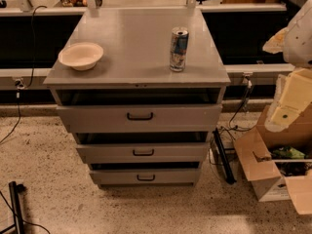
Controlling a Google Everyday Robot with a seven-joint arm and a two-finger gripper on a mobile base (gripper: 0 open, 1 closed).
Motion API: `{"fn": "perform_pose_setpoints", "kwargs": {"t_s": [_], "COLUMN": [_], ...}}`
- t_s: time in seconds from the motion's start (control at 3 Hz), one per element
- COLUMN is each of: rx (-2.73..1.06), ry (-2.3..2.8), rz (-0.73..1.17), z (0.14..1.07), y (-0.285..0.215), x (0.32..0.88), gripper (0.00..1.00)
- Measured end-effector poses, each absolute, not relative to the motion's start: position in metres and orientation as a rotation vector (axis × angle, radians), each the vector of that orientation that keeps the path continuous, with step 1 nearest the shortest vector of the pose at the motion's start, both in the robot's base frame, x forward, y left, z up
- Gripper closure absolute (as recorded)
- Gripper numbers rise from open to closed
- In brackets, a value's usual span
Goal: Open bottom drawer
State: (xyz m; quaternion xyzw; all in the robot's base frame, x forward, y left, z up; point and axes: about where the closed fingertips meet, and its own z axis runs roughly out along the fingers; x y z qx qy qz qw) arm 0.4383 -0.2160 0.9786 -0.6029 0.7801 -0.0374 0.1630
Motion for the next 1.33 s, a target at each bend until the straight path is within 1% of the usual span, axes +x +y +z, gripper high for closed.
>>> {"fn": "perform_pose_setpoints", "kwargs": {"t_s": [0.33, 0.67, 1.0, 1.33], "rx": [-1.720, -1.771, -1.852, -1.834], "ry": [2.225, 2.265, 2.261, 2.237], "rz": [-0.107, -0.064, 0.028, -0.023], "z": [0.979, 0.947, 0.877, 0.799], "y": [-0.216, -0.212, -0.211, -0.225], "x": [0.438, 0.447, 0.448, 0.436], "gripper": [0.00, 0.00, 0.00, 0.00]}}
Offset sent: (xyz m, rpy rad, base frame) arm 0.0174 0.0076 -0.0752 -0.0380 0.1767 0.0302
